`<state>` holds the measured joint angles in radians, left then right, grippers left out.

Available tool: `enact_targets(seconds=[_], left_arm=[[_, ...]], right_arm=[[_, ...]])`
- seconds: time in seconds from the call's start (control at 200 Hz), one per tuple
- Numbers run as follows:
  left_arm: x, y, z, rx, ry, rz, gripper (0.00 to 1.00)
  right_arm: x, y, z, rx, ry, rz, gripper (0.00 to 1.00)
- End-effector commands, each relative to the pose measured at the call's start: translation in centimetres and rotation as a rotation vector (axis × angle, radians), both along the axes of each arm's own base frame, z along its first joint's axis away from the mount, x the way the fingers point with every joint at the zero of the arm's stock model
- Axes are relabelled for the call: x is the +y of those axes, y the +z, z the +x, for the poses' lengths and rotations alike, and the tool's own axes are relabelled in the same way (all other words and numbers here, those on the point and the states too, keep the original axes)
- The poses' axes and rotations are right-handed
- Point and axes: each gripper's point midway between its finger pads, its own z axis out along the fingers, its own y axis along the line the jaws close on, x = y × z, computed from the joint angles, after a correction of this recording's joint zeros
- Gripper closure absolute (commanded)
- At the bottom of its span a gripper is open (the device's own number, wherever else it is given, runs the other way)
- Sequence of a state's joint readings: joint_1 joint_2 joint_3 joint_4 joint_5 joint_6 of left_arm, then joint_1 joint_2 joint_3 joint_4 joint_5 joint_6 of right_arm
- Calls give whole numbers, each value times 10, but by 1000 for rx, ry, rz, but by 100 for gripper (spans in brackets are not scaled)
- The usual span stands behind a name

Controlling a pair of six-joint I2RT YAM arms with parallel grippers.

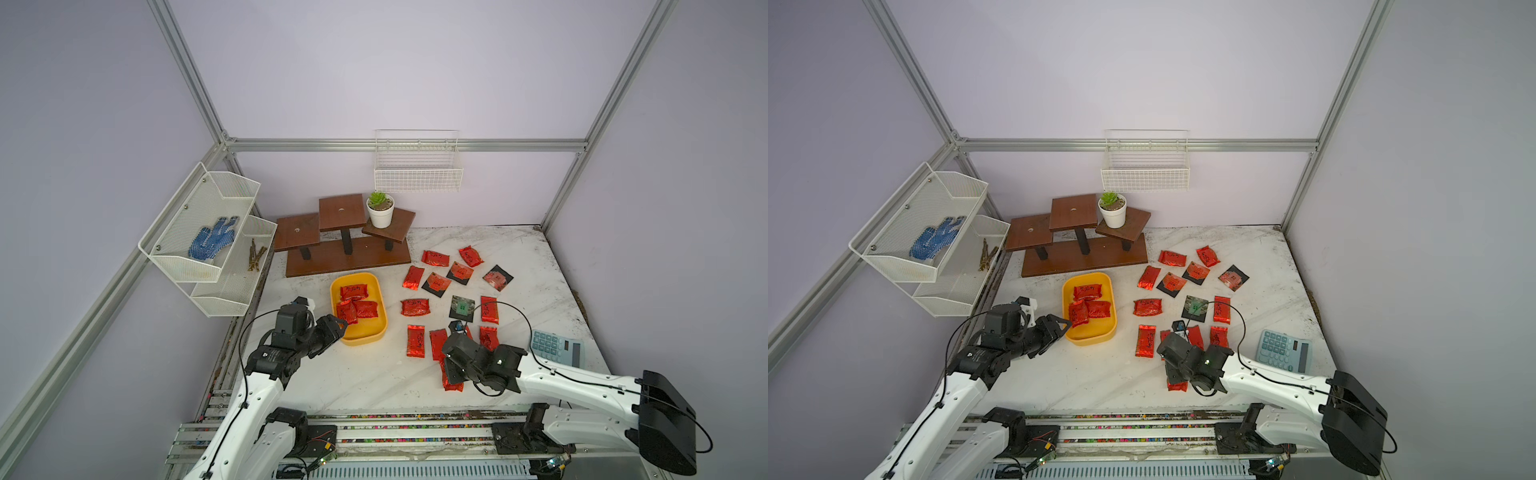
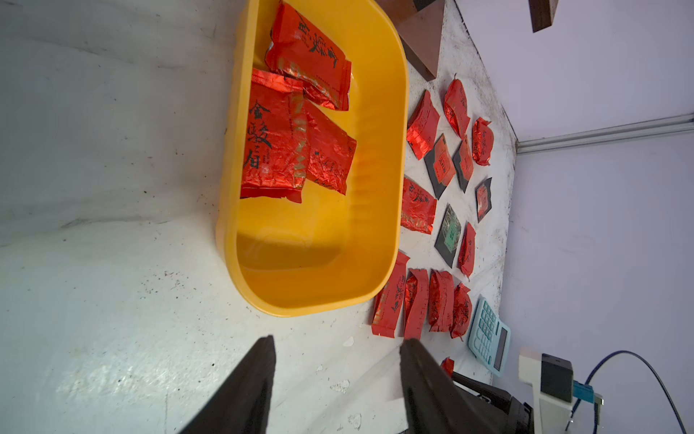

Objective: Take the tea bags out of the storage box
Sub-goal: Place the tea bag at the center of the board.

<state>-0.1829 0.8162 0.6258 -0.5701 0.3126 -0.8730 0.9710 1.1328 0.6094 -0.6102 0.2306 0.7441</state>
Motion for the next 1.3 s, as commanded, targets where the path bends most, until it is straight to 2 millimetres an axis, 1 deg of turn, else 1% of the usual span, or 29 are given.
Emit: enact_targets(seconds=[0.0, 0.145, 0.305, 0.355, 0.48, 0.515, 0.585, 0.665, 0.775, 0.85, 0.98, 1.07, 1.14, 1.195, 1.215, 1.295], left_arm=[[-9, 33, 19, -104, -3, -13, 43], [-16, 36, 24, -108, -26, -15, 43], [-18, 35, 26, -105, -39, -15, 43], [-18, 35, 27, -104, -40, -12, 43], [-18, 32, 26, -98, -41, -5, 42], [-18, 32, 27, -100, -41, -5, 42], [-17, 31, 27, -98, -38, -1, 42], [-17, 30, 27, -98, -37, 3, 42], [-14, 30, 28, -96, -32, 24, 41], [-11, 26, 27, -85, -29, 41, 41], [-6, 18, 27, -63, -20, 67, 41], [0, 13, 26, -41, -4, 82, 41], [7, 10, 24, -24, 18, 94, 41], [13, 9, 23, -16, 33, 99, 41], [16, 9, 23, -15, 40, 101, 41], [26, 8, 20, -8, 66, 106, 41]], right_arm=[[-25, -6, -2, -16, -133, -21, 72], [-49, -14, -3, -41, -205, -94, 71], [-55, -16, -1, -44, -235, -140, 71], [-54, -18, 0, -40, -233, -149, 67], [-52, -17, 1, -29, -224, -165, 52], [-50, -14, 2, -30, -222, -162, 48], [-48, -5, 4, -45, -221, -145, 44], [-46, 10, 8, -76, -219, -117, 42], [-41, 34, 13, -125, -188, -76, 41], [-33, 51, 19, -166, -160, -32, 42], [-8, 80, 32, -244, -84, 51, 41], [14, 96, 41, -267, -30, 82, 41], [35, 109, 50, -274, 18, 100, 42], [51, 113, 56, -267, 49, 104, 44], [58, 117, 58, -268, 58, 114, 44], [82, 122, 68, -256, 94, 130, 47]])
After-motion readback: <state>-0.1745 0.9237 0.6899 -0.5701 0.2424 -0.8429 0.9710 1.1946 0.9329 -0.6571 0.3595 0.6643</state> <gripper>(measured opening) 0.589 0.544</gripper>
